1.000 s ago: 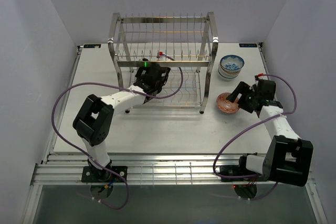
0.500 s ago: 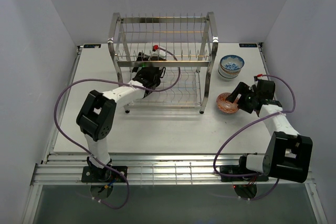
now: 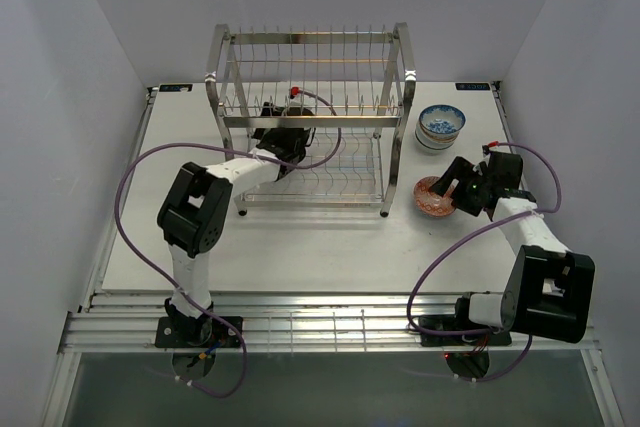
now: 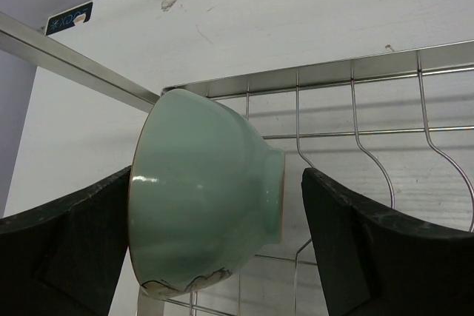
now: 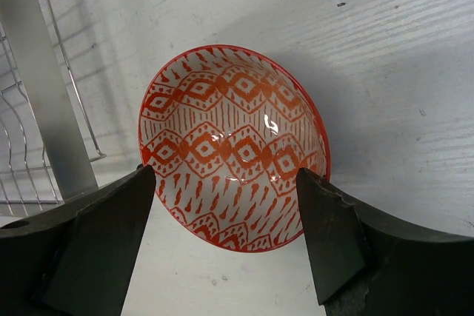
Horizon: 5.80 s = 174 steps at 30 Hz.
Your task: Unload the bowls from the dish rack
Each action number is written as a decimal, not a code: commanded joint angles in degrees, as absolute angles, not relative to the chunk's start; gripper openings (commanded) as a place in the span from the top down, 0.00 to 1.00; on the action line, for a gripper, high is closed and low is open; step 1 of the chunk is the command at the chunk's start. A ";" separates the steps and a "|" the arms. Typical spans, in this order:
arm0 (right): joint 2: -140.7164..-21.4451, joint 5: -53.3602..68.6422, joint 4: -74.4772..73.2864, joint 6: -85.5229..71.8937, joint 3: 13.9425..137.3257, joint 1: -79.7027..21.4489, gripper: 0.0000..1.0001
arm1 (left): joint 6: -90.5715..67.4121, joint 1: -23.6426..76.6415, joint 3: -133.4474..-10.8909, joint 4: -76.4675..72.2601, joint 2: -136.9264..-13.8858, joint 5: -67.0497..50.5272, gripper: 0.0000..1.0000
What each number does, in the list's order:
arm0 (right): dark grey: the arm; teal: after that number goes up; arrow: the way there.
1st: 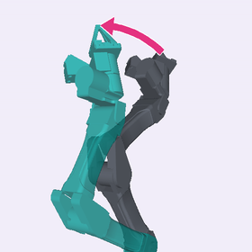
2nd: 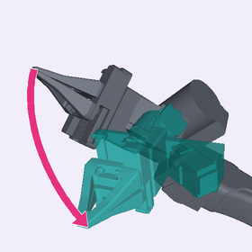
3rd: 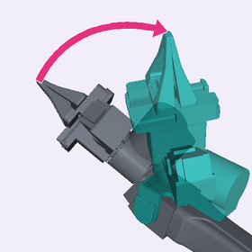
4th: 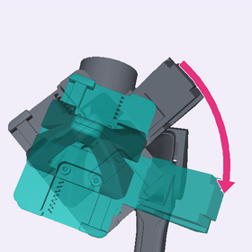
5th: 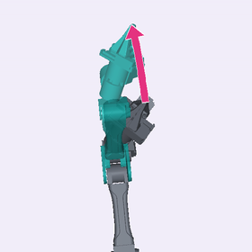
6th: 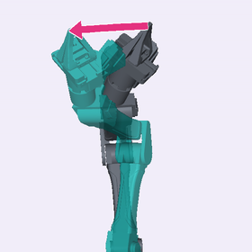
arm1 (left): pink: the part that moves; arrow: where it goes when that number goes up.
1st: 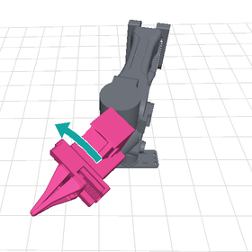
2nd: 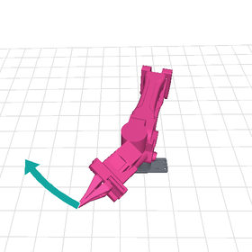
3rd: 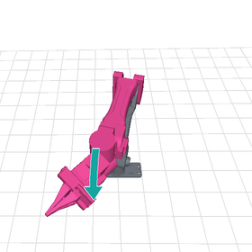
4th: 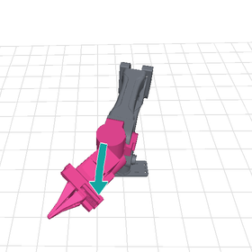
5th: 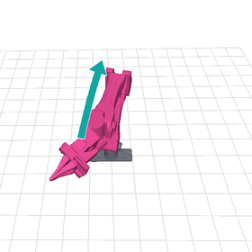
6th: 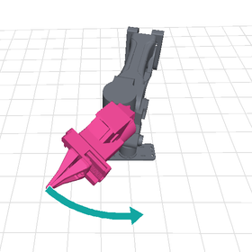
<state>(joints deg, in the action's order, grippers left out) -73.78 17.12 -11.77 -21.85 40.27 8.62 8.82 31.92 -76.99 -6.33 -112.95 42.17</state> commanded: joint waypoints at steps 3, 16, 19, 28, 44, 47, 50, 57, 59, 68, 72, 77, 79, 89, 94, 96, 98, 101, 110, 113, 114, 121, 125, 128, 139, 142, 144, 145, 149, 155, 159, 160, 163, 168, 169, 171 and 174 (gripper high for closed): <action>-74.44 17.84 -9.93 -20.83 39.81 9.05 0.18 | 7.65 31.03 -80.07 -5.27 -113.20 40.96 0.02; -75.32 18.28 -9.67 -20.92 39.73 9.23 0.19 | 0.44 28.57 -77.34 -1.94 -110.57 33.32 0.18; -75.50 18.19 -9.67 -20.83 39.73 9.23 0.19 | 0.09 28.21 -76.64 -2.37 -109.43 30.94 0.20; -75.59 17.93 -9.75 -20.83 39.64 9.23 0.20 | -1.76 27.69 -76.55 -2.55 -107.40 26.72 0.32; -75.50 17.75 -9.67 -20.74 39.02 9.23 0.21 | -3.78 27.33 -74.44 -3.16 -101.87 22.33 0.45; -75.24 17.49 -9.67 -20.65 38.94 9.32 0.21 | -5.27 27.07 -74.36 -3.25 -100.99 20.92 0.45; -75.15 17.49 -9.84 -20.65 38.94 9.32 0.21 | -7.20 26.81 -75.14 -2.20 -100.72 19.87 0.45; -75.15 17.49 -9.93 -20.65 38.94 9.32 0.21 | -11.68 26.28 -75.32 -0.44 -100.37 15.83 0.44; -74.88 17.40 -9.93 -20.65 38.94 9.23 0.21 | -12.39 26.28 -74.36 -0.88 -99.94 13.46 0.45; -73.74 16.44 -10.90 -20.57 39.55 9.23 0.18 | -16.43 26.28 -71.19 -3.34 -95.45 7.30 0.45; -72.95 15.91 -11.25 -20.57 39.81 9.32 0.14 | -17.40 26.28 -70.84 -4.04 -94.57 5.98 0.45; -71.90 16.43 -11.25 -20.57 40.25 9.32 0.15 | -16.88 26.28 -71.02 -3.34 -95.10 5.62 0.42; -71.02 16.96 -11.16 -20.65 40.60 9.40 0.15 | -16.79 26.28 -70.49 -3.16 -95.10 5.89 0.35; -70.67 19.25 -11.07 -21.18 41.13 9.40 0.18 | -18.54 26.28 -65.93 -4.92 -93.43 4.04 0.71; -69.96 19.42 -11.07 -21.18 40.96 9.32 0.18 | -19.25 26.37 -64.42 -5.19 -92.38 2.03 0.84; -69.96 19.60 -11.07 -21.18 40.87 9.40 0.18 | -19.51 26.37 -64.16 -4.75 -91.94 1.23 0.85; -69.96 19.78 -11.07 -21.27 40.87 9.40 0.18 | -19.77 26.37 -63.72 -4.48 -91.67 0.35 0.85; -69.79 19.78 -11.07 -21.18 40.78 9.40 0.18 | -19.34 26.37 -63.28 -3.69 -91.14 -2.37 0.91; -69.35 19.69 -10.99 -21.09 40.08 9.40 0.18 | -17.58 26.63 -60.83 -0.79 -88.33 -8.08 1.00; -69.17 19.51 -10.90 -21.01 39.82 9.40 0.18 | -17.23 26.81 -60.03 -0.26 -86.75 -9.75 1.00; -69.08 19.51 -10.99 -20.92 39.73 9.40 0.18 | -17.05 26.81 -59.77 1.39 -86.40 -10.36 1.00; -68.82 19.51 -10.99 -21.01 39.38 9.32 0.18 | -14.86 26.81 -59.24 4.83 -83.59 -12.12 1.00; -68.56 19.34 -10.90 -21.00 38.94 9.32 0.18 | -12.22 26.81 -57.75 5.01 -83.58 -12.48 1.00; -68.47 19.25 -10.81 -20.92 38.50 9.40 0.18 | -9.32 26.89 -56.08 4.57 -85.25 -12.13 1.00; -69.35 19.51 -10.46 -20.92 38.15 9.40 0.18 | -14.05 27.16 -50.98 -3.60 -89.21 -7.92 1.00; -69.87 19.86 -10.11 -20.92 37.88 9.40 0.18 | -15.55 27.16 -51.76 -4.57 -91.49 -8.17 1.00; -69.79 19.78 -10.11 -20.83 37.97 9.32 0.18 | -16.78 27.16 -51.77 -5.44 -91.93 -8.35 1.00; -69.61 19.69 -10.11 -20.83 37.88 9.40 0.18 | -17.14 27.16 -51.42 -5.97 -91.76 -7.57 1.00; -69.61 19.77 -10.02 -20.83 38.23 9.40 0.18 | -17.05 27.16 -49.75 -7.82 -91.14 -6.15 1.00; -70.14 20.30 -9.41 -20.92 37.97 9.40 0.18 | -17.84 27.16 -45.71 -12.30 -90.70 -4.22 1.00; -70.14 20.48 -9.40 -20.92 37.97 9.58 0.18 | -18.81 27.25 -45.18 -12.92 -90.62 -4.13 1.00; -70.14 20.48 -9.32 -20.92 37.97 9.49 0.18 | -19.07 27.25 -45.18 -12.92 -90.35 -4.22 1.00; -70.05 20.48 -9.32 -20.92 37.88 9.49 0.18 | -18.73 27.68 -44.56 -12.92 -87.90 -4.48 1.00; -70.14 20.74 -9.23 -21.01 37.88 9.67 0.18 | -17.14 28.21 -41.76 -11.69 -82.46 -4.14 1.00; -69.96 20.74 -9.32 -21.01 37.88 9.58 0.18 | -17.14 28.30 -40.88 -11.69 -81.31 -4.04 1.00; -69.96 20.65 -9.05 -21.09 37.71 9.67 0.18 | -17.49 28.56 -39.64 -11.60 -79.03 -4.22 1.00; -70.22 21.00 -8.96 -21.27 37.79 9.75 0.18 | -17.49 29.70 -38.06 -11.16 -77.44 -3.61 1.00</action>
<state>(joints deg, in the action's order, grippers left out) -69.89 19.88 -10.48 -21.63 38.33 9.37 -16.97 28.62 -40.32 -16.62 -79.66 -4.23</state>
